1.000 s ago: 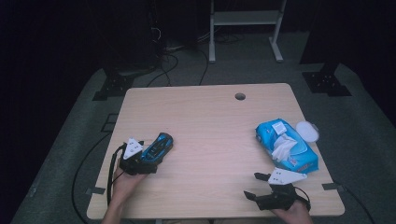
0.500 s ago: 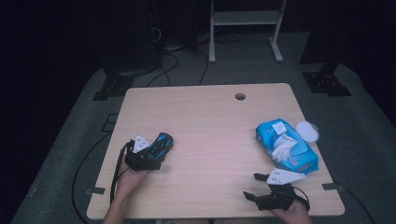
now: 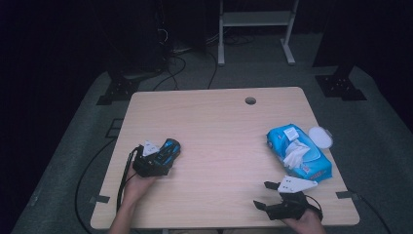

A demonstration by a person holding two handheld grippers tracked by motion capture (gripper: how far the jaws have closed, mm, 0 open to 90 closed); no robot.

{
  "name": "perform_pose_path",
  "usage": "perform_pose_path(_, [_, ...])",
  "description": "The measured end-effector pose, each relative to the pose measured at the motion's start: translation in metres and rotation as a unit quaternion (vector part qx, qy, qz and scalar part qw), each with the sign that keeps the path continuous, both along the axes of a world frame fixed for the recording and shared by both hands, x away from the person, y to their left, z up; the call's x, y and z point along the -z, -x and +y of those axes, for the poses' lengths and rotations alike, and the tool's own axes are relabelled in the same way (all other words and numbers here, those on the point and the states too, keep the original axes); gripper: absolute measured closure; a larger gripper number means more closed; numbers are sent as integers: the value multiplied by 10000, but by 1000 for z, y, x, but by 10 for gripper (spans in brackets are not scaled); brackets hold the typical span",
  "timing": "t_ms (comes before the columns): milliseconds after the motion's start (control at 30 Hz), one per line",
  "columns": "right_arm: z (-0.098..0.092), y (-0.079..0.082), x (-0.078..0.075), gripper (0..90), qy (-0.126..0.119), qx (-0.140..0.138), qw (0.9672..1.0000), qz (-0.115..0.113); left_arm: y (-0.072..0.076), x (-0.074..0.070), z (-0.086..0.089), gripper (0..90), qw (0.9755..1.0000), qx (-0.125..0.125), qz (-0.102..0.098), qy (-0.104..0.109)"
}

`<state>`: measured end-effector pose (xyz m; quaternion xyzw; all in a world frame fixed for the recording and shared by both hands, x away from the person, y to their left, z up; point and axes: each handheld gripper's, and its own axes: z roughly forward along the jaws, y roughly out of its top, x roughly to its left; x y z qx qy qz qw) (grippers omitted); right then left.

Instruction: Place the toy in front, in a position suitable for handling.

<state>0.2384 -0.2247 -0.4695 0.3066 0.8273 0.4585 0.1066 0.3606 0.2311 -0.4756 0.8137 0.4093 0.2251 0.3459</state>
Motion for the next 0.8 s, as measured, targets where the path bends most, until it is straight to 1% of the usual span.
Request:
perform_pose_path(100, [0, 0, 0, 213, 9, -16, 10000, -5, -2, 2, 1, 141, 10000, -37, 52, -48])
perform_pose_path(133, [0, 0, 0, 213, 6, -12, 10000, -7, -3, 3, 1, 159, 9999, -23, 80, -93])
perform_pose_path(167, [0, 0, 0, 214, 4, -13, 10000, -9, -3, 3, 1, 169, 10000, -7, 77, -45])
perform_pose_path(233, [0, 0, 1, 213, 15, -18, 10000, 11, -3, 3, 0, 172, 10000, 1, 70, -41])
perform_pose_path(367, [1, -1, 1, 216, 24, -18, 10000, 31, -4, 3, 0, 229, 10000, -38, 59, 24])
perform_pose_path(467, [1, 0, 1, 216, 12, -23, 10000, 21, -4, 3, 0, 232, 10000, -32, 70, 48])
perform_pose_path(633, [0, 0, 1, 216, 5, -16, 10000, 15, -5, 2, 1, 242, 9999, 10, 106, 24])
perform_pose_path(667, [0, 0, 1, 216, -3, -11, 10000, 12, -4, 1, 3, 249, 9999, 47, 92, 112])
perform_pose_path(700, [0, 0, 1, 216, -3, -11, 10000, 12, -4, 1, 3, 261, 9999, 47, 92, 112])
perform_pose_path(733, [0, 0, 1, 216, -6, -9, 10000, 15, -5, 1, 5, 261, 9997, 40, 111, 233])
perform_pose_path(800, [0, 0, 1, 216, -7, -9, 10000, 16, -4, 1, 6, 261, 9997, 47, 98, 233])
